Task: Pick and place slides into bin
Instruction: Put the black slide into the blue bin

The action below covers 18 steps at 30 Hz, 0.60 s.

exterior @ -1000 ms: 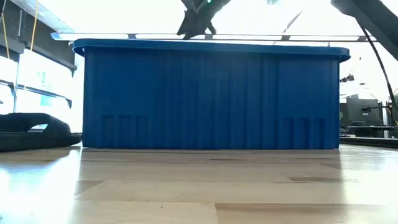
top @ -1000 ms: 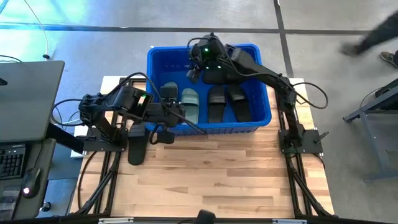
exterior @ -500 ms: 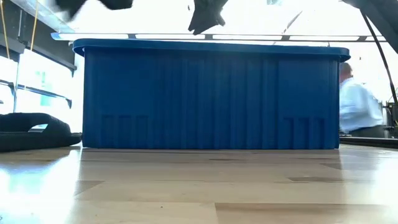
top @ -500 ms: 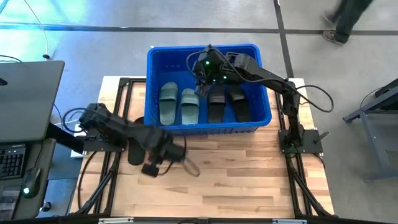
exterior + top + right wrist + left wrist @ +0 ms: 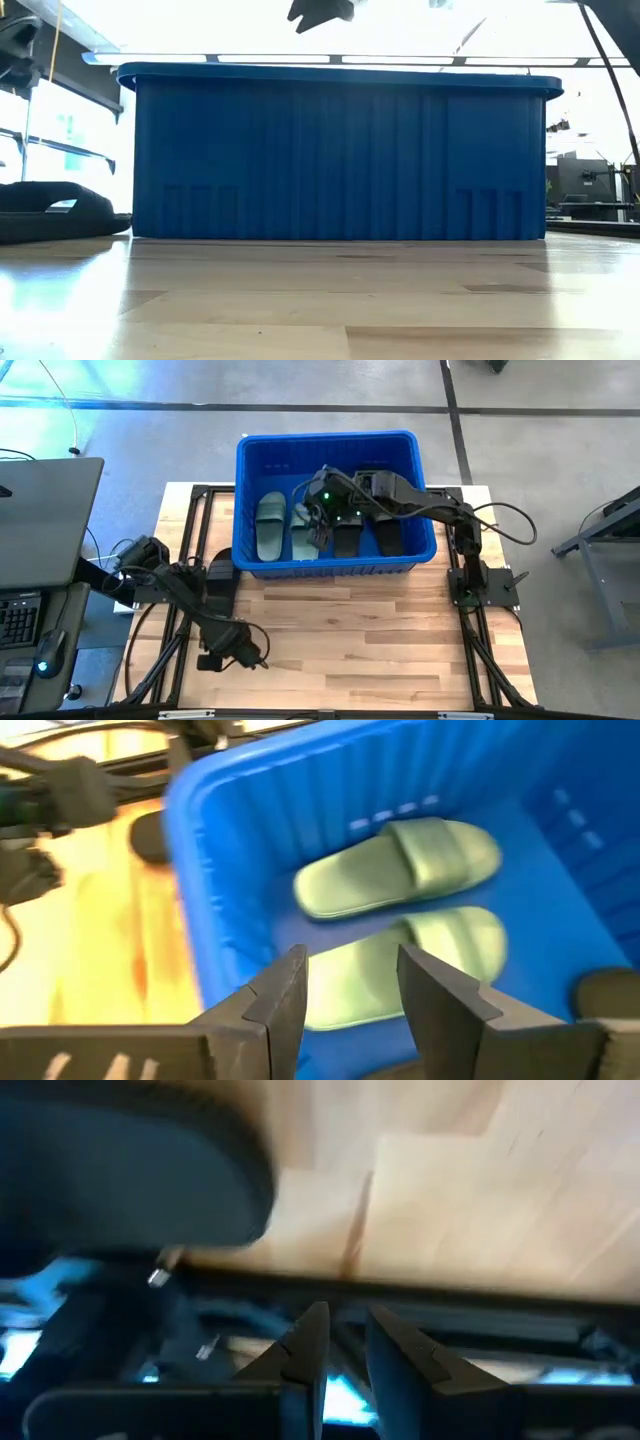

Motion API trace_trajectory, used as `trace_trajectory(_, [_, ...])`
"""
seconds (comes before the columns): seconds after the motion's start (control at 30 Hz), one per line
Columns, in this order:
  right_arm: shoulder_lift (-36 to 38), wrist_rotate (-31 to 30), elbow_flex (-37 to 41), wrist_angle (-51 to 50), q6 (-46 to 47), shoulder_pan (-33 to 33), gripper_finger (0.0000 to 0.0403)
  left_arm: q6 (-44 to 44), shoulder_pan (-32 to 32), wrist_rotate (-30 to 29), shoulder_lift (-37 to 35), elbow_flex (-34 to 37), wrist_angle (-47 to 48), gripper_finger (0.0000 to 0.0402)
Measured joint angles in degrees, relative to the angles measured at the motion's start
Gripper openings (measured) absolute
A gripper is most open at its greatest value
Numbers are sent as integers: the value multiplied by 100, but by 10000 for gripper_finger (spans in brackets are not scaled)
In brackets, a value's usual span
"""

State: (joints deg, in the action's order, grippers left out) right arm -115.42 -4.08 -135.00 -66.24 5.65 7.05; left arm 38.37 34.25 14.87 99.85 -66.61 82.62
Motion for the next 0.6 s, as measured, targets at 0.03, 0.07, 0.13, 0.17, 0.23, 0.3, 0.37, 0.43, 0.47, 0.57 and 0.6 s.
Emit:
trace_trajectory(0.03, [2, 2, 0, 0, 13, -83, 145, 94, 82, -14, 0, 86, -214, 58])
trace_trajectory(0.07, [2, 0, 0, 0, 13, -160, 144, 163, 152, -29, 0, 162, -399, 58])
trace_trajectory(0.13, [2, 2, 0, 0, 13, -306, 145, 247, 253, -94, 0, 269, -769, 58])
trace_trajectory(0.17, [2, 0, 0, 0, 13, -376, 145, 275, 284, -133, 0, 305, -929, 58])
trace_trajectory(0.23, [0, -46, 2, 7, 19, -505, 146, 323, 340, -319, 0, 342, -1062, 58])
trace_trajectory(0.3, [0, -283, 2, 22, 73, -621, 147, 437, 338, -559, 0, 343, -1022, 58])
trace_trajectory(0.37, [1, -568, 2, 34, 85, -714, 146, 556, 338, -824, 0, 343, -942, 58])
trace_trajectory(0.43, [1, -777, 2, 42, 91, -781, 145, 552, 327, -1034, 0, 343, -881, 58])
trace_trajectory(0.47, [2, -820, 2, 39, 101, -804, 145, 507, 327, -1091, 0, 343, -867, 58])
trace_trajectory(0.57, [0, -841, 2, 21, 208, -850, 145, 424, 326, -1155, 0, 343, -722, 58])
trace_trajectory(0.6, [2, -848, 2, 1, 230, -862, 145, 436, 327, -1155, 0, 343, -639, 58])
